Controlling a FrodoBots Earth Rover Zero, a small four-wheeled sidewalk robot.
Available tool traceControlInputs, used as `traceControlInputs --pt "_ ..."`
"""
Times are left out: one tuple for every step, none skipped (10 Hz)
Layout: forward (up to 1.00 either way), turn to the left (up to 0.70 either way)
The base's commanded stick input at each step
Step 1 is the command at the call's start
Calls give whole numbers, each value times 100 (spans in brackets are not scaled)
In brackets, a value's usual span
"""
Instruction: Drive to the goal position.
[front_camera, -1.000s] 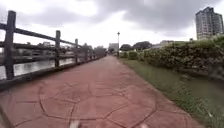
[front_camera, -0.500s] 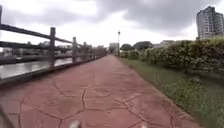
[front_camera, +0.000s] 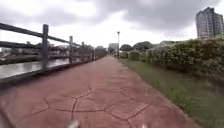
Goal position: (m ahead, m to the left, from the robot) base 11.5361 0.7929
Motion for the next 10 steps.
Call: traceControlInputs --pt "70 2" --pt "70 2" --pt "70 2" --pt "70 2" --pt "70 3" --pt "70 2" --pt "70 2" --pt "70 3" --pt "70 3" --pt "70 2"
